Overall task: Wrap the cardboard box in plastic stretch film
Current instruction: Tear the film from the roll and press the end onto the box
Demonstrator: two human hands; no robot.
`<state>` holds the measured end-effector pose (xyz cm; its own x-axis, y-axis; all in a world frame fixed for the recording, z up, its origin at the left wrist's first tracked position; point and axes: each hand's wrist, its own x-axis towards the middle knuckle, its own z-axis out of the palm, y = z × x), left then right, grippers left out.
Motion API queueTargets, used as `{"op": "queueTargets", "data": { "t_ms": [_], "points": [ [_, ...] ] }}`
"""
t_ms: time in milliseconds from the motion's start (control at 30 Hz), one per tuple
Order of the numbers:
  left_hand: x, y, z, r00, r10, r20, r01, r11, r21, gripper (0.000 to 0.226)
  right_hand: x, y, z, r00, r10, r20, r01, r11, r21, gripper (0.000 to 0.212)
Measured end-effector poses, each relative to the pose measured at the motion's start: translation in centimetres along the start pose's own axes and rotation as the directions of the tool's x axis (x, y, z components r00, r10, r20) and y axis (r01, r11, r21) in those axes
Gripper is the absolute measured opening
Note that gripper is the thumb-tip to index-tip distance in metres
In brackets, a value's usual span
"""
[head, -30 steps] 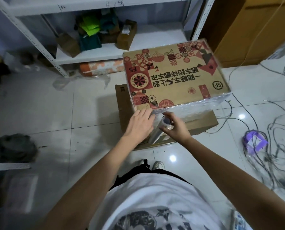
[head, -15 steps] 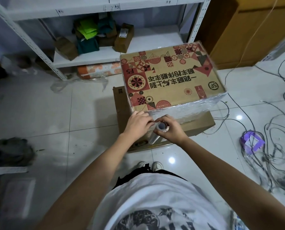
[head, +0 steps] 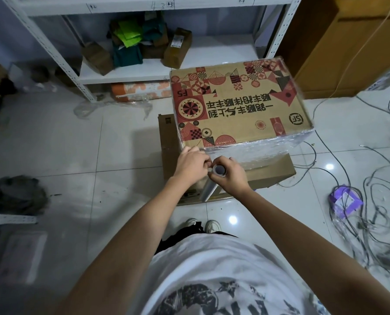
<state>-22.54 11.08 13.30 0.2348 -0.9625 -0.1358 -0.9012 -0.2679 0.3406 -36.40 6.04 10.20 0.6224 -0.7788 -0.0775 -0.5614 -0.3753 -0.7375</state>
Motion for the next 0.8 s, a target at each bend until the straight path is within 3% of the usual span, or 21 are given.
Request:
{"op": "queueTargets", "data": {
  "t_ms": [367, 800],
  "points": [
    [0.2, 0.9, 1.3, 0.995, -0.071, -0.071, 0.075, 0.996, 0.049, 0.016, -1.7, -0.1, 0.5, 1.000, 0.006, -0.029, -0.004, 0.996, 0.086, 0.020],
    [0.2, 1.2, 1.9, 0.983, -0.118, -0.139, 0.124, 0.992, 0.032, 0.018, -2.6, -0.5, 0.7, 0.996, -0.057, -0.065, 0.058, 0.998, 0.011, 0.023]
  ]
}}
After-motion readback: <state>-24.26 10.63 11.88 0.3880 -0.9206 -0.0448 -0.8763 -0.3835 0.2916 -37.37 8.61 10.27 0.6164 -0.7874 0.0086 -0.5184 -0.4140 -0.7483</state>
